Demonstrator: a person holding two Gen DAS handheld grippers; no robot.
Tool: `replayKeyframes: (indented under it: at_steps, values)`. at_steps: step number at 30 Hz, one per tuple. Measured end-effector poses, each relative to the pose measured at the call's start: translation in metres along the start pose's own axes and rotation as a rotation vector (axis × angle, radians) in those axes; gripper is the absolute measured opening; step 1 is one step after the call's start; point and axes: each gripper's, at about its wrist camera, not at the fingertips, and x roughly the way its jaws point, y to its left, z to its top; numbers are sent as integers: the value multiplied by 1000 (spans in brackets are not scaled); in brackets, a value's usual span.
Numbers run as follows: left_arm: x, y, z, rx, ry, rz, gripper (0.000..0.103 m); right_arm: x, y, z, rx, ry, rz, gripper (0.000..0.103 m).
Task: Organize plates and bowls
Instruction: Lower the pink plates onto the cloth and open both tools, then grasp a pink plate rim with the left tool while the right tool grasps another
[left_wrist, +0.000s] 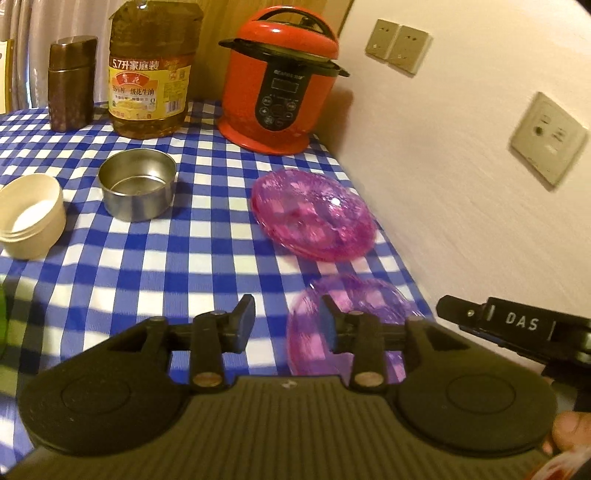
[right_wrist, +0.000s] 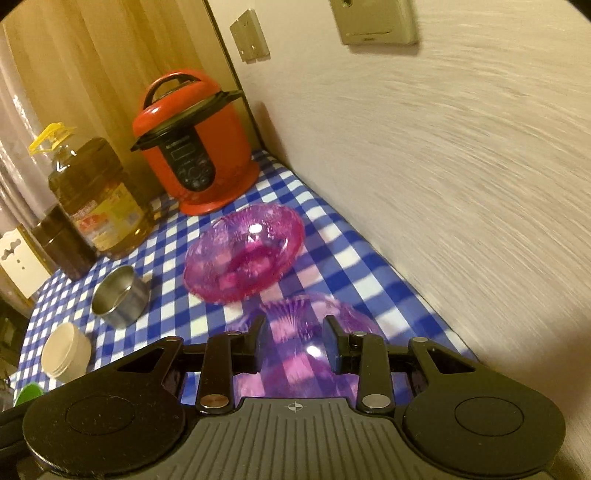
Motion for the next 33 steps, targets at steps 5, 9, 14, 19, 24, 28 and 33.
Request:
replayKeyframes:
  at_steps: [5,9,14,19,24,28,33]
  values:
    - [-29,-8,-17,-4,-14,1,36,-26,-7,-19,-2,1,1,35]
    - [-42,-12,-27,-9,-16,10,37,-42,-12,-33,10,10,-11,37]
    - [-49,-15,-39,2,-6,24,37,-54,-20,-46,18,16,-14,40]
    - [-47,-16,-47,23,19,52,37,-59,-25,-54,25,25,-14,40]
    - [-46,-13,-52,19,32,64,37,-61,-27,-58,25,35,-9,40]
    - [-43,-11,-54,16,43,62,37,-61,-28,-59,27,34,-12,41]
    - [-39,-9,-57,13,55,60,37,-57,-29,-60,35,36,-14,41]
